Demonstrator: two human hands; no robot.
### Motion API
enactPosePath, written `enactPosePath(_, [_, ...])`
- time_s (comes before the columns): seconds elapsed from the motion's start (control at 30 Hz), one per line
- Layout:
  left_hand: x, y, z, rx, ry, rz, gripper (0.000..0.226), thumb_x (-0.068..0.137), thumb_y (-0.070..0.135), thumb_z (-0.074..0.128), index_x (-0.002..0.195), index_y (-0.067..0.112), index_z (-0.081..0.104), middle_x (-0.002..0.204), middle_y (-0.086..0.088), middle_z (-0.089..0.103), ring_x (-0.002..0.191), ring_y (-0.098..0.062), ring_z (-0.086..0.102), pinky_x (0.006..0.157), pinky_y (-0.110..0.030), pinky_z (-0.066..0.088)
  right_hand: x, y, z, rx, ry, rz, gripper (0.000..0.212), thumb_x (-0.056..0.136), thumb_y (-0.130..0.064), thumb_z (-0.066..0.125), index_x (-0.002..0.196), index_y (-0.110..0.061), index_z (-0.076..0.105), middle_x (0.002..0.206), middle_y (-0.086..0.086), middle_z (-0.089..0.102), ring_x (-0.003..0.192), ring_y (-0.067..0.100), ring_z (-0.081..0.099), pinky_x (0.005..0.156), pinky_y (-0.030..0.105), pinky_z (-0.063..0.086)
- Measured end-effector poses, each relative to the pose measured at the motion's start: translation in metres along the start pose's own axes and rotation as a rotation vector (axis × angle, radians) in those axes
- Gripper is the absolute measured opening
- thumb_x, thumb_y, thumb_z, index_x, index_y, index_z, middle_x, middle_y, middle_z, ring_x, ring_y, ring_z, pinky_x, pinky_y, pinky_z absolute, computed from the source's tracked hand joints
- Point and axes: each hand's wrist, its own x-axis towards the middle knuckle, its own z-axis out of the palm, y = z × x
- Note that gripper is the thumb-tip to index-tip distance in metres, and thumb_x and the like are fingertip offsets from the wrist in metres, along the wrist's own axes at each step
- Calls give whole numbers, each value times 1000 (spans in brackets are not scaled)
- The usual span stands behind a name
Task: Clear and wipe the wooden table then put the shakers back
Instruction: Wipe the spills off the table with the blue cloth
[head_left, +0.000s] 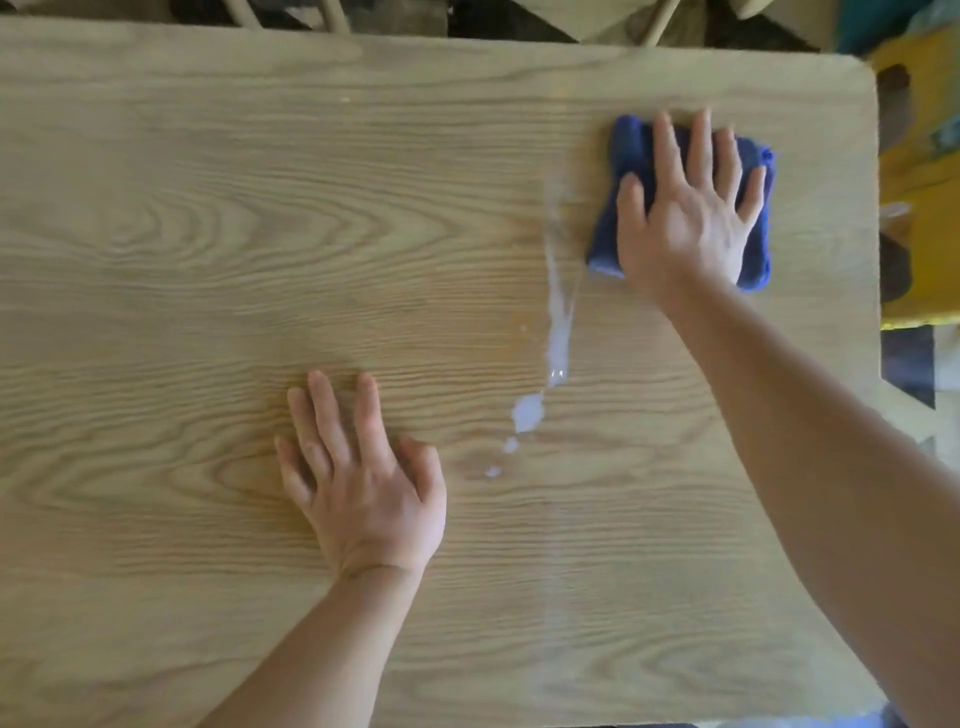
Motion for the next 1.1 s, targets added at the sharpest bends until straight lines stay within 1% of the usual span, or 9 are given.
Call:
enactPosePath(0.1, [0, -2, 1, 24, 19, 20, 69, 86, 35, 43, 152, 18, 38, 166, -16, 22, 156, -34, 14, 123, -56, 11, 47, -23, -1, 27, 15, 72, 66, 96, -51, 24, 159, -31, 19, 169, 4, 10, 155, 25, 5, 123, 57, 0])
enactPosePath(0.23, [-2, -4, 3, 54, 12, 25, 70, 84, 35, 42, 152, 17, 38, 166, -17, 22, 156, -35, 14, 123, -56, 11, 55, -68, 9, 34, 21, 103, 66, 98, -49, 25, 160, -28, 17, 169, 7, 7, 155, 27, 4, 122, 58, -3])
enactPosePath(0.33, [1, -1, 0, 55, 3, 20, 71, 83, 35, 42, 152, 17, 38, 166, -17, 22, 155, -35, 16, 123, -56, 12, 44, -114, 17, 33, 9, -10, 67, 98, -50, 25, 160, -26, 15, 169, 7, 6, 156, 27, 1, 122, 59, -5])
enactPosePath(0.47, [2, 4, -5, 87, -20, -3, 70, 84, 34, 41, 152, 19, 38, 166, -16, 24, 155, -35, 17, 124, -55, 12, 2, -184, 29, 53, -70, -328, 66, 99, -49, 26, 160, -24, 17, 169, 9, 6, 155, 29, 1, 122, 60, -5])
enactPosePath(0.57, [2, 2, -2, 92, -20, -6, 71, 84, 35, 41, 153, 21, 37, 166, -14, 23, 156, -33, 16, 124, -54, 12, -18, -190, 34, 52, -83, -480, 65, 99, -50, 29, 159, -26, 22, 168, 7, 11, 155, 26, 6, 123, 57, -4])
enactPosePath(0.67, [1, 0, -2, 95, -8, -1, 71, 83, 36, 41, 153, 21, 38, 166, -14, 23, 156, -32, 16, 124, -53, 11, -16, -162, 30, 65, -86, -502, 65, 97, -54, 30, 158, -30, 26, 168, 3, 15, 155, 23, 10, 125, 52, -1])
enactPosePath(0.77, [2, 1, -2, 79, -12, -3, 71, 83, 36, 41, 152, 21, 38, 166, -13, 22, 156, -32, 15, 124, -52, 10, -5, -106, 20, 57, -59, -346, 68, 94, -58, 30, 158, -34, 23, 168, 0, 14, 155, 21, 10, 125, 51, 0])
enactPosePath(0.97, [2, -1, -1, 51, -22, -3, 72, 82, 36, 42, 152, 21, 37, 167, -12, 19, 156, -32, 13, 124, -53, 9, -11, 48, -14, 58, -22, 128, 70, 94, -58, 31, 158, -34, 19, 169, 1, 10, 155, 21, 7, 125, 52, 2])
enactPosePath(1.1, [3, -1, 0, 55, -46, -4, 72, 82, 37, 42, 152, 22, 35, 168, -13, 18, 157, -32, 11, 124, -53, 7, -40, 62, -12, 102, 53, 513, 71, 95, -55, 29, 160, -30, 17, 169, 4, 7, 155, 23, 5, 123, 56, -1])
